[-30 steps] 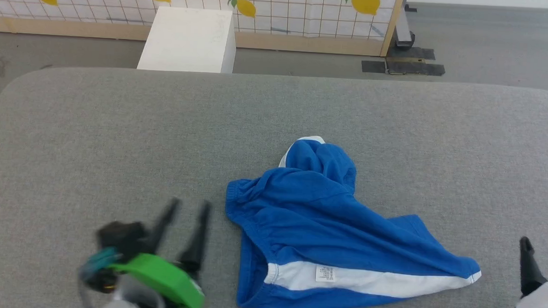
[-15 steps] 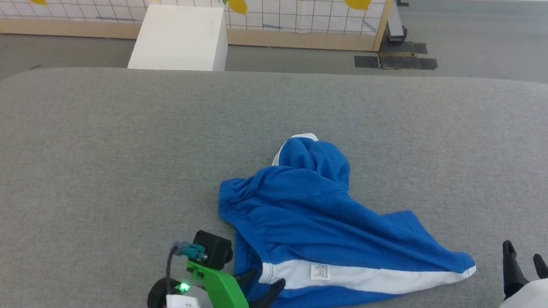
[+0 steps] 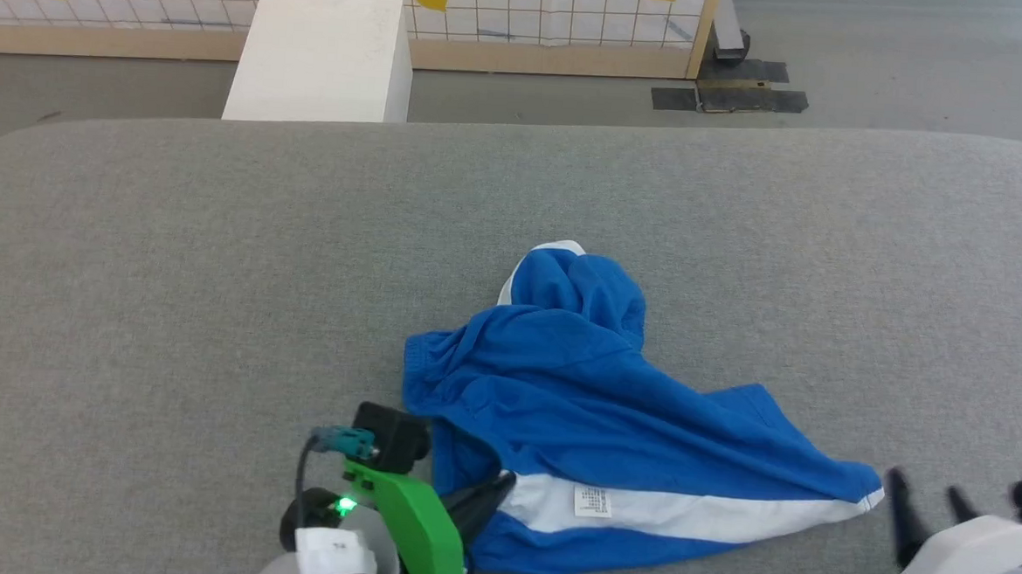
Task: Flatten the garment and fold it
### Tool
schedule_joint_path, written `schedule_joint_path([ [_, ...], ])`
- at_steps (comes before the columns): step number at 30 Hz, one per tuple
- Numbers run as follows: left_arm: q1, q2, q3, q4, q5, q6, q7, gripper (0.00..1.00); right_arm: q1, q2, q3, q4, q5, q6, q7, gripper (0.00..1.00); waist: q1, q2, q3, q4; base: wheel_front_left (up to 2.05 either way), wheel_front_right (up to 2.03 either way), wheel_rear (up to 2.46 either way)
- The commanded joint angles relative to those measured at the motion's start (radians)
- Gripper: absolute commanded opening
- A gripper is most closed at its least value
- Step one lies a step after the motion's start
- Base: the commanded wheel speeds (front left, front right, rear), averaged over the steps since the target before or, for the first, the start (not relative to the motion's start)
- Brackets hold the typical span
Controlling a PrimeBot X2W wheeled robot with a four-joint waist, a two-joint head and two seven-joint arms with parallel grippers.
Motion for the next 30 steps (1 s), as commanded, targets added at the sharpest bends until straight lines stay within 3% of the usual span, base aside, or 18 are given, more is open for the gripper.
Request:
schedule_joint_path([
  [1,0.01,0.014,0.012,-0.014,-0.007,0.007,-0.01,0.0,0.023,0.001,0.027,-0.015,-0.005,-0.002,0.031,1.0,0.0,0.0,0.001,0.004,0.0,0.0,0.0],
  [10,0.039,0.035,0.041,-0.056,-0.023,0.039,-0.012,0.0,0.066,0.001,0.083,-0.1,-0.024,-0.002,0.151,1.0,0.0,0.0,0.008,0.007,0.0,0.0,0.0],
  [23,0.02,0.031,0.019,-0.052,-0.026,0.033,-0.002,0.0,-0.053,0.001,0.086,0.054,-0.135,-0.002,0.212,1.0,0.0,0.0,0.024,0.016,0.0,0.0,0.0],
  [24,0.02,0.032,0.018,-0.051,-0.026,0.033,-0.002,0.0,-0.055,0.001,0.092,0.066,-0.135,-0.002,0.218,0.44,0.0,0.0,0.024,0.016,0.0,0.0,0.0],
  [25,0.021,0.032,0.017,-0.05,-0.027,0.033,-0.001,0.0,-0.058,0.001,0.1,0.076,-0.132,-0.002,0.221,0.28,0.0,0.0,0.024,0.016,0.0,0.0,0.0],
  [26,0.021,0.032,0.016,-0.049,-0.028,0.033,-0.002,0.0,-0.06,0.001,0.105,0.081,-0.129,-0.002,0.217,0.0,0.0,0.0,0.024,0.016,0.0,0.0,0.0],
  [30,0.024,0.034,0.015,-0.048,-0.03,0.034,-0.003,0.0,-0.069,0.001,0.116,0.094,-0.119,-0.002,0.209,0.0,0.0,0.0,0.023,0.013,0.0,0.0,0.0],
])
